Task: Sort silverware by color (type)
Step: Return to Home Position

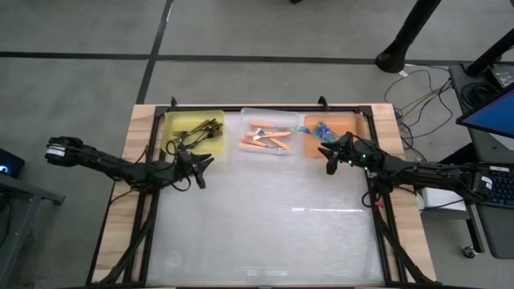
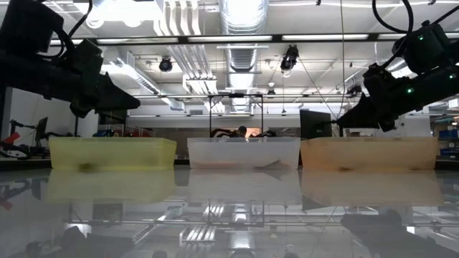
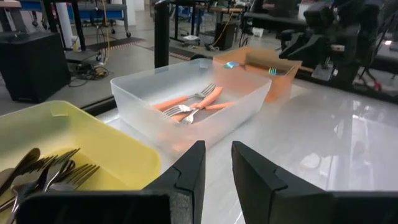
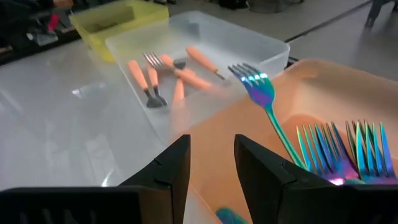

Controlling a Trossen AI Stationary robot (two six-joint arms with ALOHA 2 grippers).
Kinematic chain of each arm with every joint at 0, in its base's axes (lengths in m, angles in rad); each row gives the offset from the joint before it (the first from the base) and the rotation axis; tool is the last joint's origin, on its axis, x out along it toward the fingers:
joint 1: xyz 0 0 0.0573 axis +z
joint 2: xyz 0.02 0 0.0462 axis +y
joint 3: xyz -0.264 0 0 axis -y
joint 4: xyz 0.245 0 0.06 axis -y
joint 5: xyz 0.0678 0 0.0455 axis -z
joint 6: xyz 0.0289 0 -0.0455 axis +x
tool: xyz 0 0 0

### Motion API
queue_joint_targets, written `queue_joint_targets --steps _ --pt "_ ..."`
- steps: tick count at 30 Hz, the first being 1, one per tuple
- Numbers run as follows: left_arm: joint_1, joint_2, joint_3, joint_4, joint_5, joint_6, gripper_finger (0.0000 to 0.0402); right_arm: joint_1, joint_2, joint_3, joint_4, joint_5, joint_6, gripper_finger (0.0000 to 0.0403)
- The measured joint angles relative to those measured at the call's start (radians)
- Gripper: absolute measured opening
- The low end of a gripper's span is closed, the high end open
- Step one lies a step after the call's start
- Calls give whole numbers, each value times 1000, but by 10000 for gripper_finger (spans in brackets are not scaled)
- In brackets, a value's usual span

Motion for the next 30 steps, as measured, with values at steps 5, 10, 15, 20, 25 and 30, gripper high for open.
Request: queue_joint_targets --steps 5,10,15,20,25,30 --pt "0 34 19 -2 0 3 61 0 3 0 -54 -1 -27 116" --pt "0 70 50 -1 0 3 61 0 4 0 -54 -1 -29 116" --pt "0 104 92 -2 0 3 61 0 4 0 -53 -1 -29 116" --pt "-1 44 112 -5 0 3 61 0 3 0 -49 -1 -27 116" --pt "-1 -53 110 -7 -1 3 61 0 -39 -5 -51 -2 -29 116" --pt "-1 -167 106 -8 -1 3 61 0 -114 -5 -51 -2 -28 116"
